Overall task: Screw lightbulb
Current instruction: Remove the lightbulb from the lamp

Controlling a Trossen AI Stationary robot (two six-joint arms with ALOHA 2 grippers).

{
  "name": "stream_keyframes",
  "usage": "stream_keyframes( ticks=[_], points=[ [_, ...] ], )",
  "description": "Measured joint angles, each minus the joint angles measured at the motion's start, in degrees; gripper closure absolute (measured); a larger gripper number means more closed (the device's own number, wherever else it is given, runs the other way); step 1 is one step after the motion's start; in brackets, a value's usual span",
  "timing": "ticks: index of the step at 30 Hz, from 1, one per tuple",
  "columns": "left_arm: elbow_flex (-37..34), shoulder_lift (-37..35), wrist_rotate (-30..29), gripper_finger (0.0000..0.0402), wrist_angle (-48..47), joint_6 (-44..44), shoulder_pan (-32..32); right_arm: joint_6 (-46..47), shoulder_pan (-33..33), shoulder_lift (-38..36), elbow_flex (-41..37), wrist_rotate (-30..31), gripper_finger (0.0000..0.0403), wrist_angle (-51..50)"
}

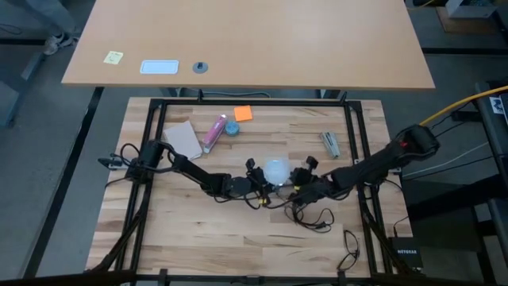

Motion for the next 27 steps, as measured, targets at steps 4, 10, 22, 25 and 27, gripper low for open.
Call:
stream_keyframes(
  ticks=[4, 10, 22, 25, 27],
  points=[
    [0.00, 0.00, 0.40, 0.0249, 0.03, -1.31, -0.46, -0.14, 0.00, -3.71, 0.00, 5.00, 0.0343, -8.84],
    [-0.02, 0.02, 0.44, 0.0249, 0.53, -1.61, -0.53, -0.11, -0.85, -1.31, -2.00, 7.20, 0.0343, -4.98],
    [-0.11, 0.13, 0.53, 0.0249, 2.49, -3.46, 0.23, 0.07, -1.51, 7.83, -3.20, -3.20, 0.0343, 10.43],
    [-0.11, 0.13, 0.51, 0.0249, 2.77, -3.49, 0.79, 0.09, -1.49, 9.07, -3.20, -5.73, 0.0343, 13.99],
    [-0.11, 0.13, 0.43, 0.0249, 3.03, -3.48, 1.19, 0.09, -1.51, 9.33, -3.19, -7.23, 0.0343, 15.34]
  ],
)
